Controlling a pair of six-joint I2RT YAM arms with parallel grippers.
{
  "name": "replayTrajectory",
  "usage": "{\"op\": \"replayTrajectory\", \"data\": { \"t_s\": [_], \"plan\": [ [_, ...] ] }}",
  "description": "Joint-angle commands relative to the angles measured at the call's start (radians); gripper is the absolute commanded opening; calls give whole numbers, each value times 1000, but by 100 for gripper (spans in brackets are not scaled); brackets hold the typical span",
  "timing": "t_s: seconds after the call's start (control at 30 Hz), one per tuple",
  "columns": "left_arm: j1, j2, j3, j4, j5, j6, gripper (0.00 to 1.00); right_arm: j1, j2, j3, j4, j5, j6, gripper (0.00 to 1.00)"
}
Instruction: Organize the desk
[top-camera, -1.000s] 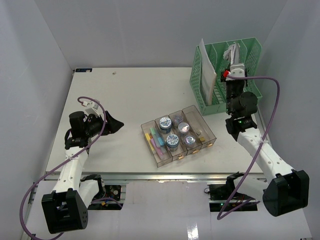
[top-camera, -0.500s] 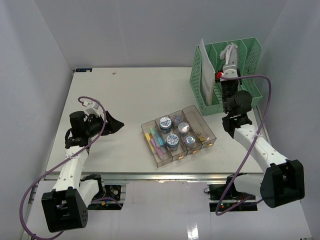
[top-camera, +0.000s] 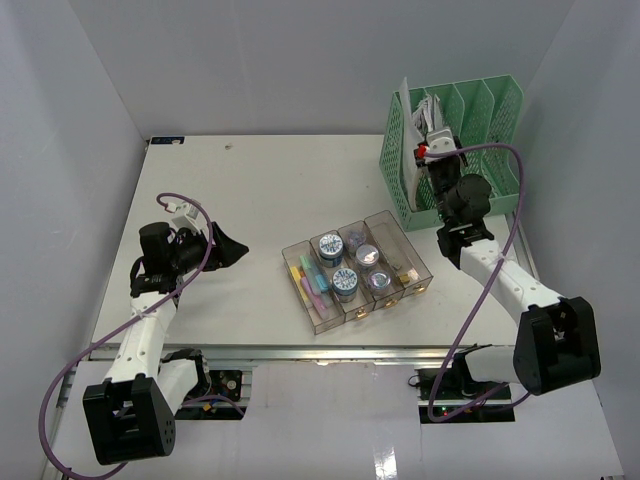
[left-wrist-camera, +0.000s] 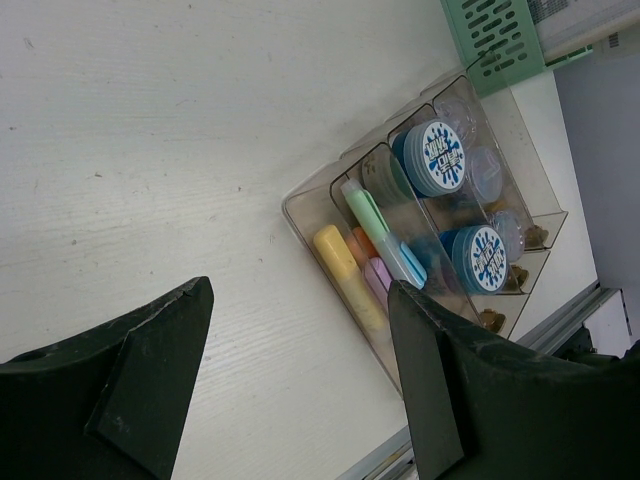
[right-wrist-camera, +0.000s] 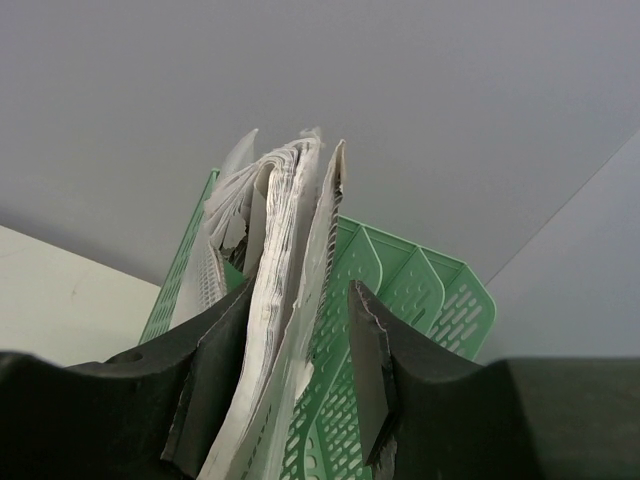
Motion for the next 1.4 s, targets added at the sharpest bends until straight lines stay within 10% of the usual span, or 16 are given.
{"op": "replayTrajectory", "data": {
  "t_s": [0.0,0.93,1.3,1.37],
  "plan": [
    [-4,-11,24,21,27,14,82,-19,11,43,115,-48,7,8],
    [-12,7,27,24,25,17,82,-246,285,262,72,-327,191,9],
    [-12,-17,31,17,12,21,83,-260,318,274,-84,-201,63,96],
    [-12,-29,32,14,-1,23,85,-260,298,283,-152,-188,69,90]
  ]
}}
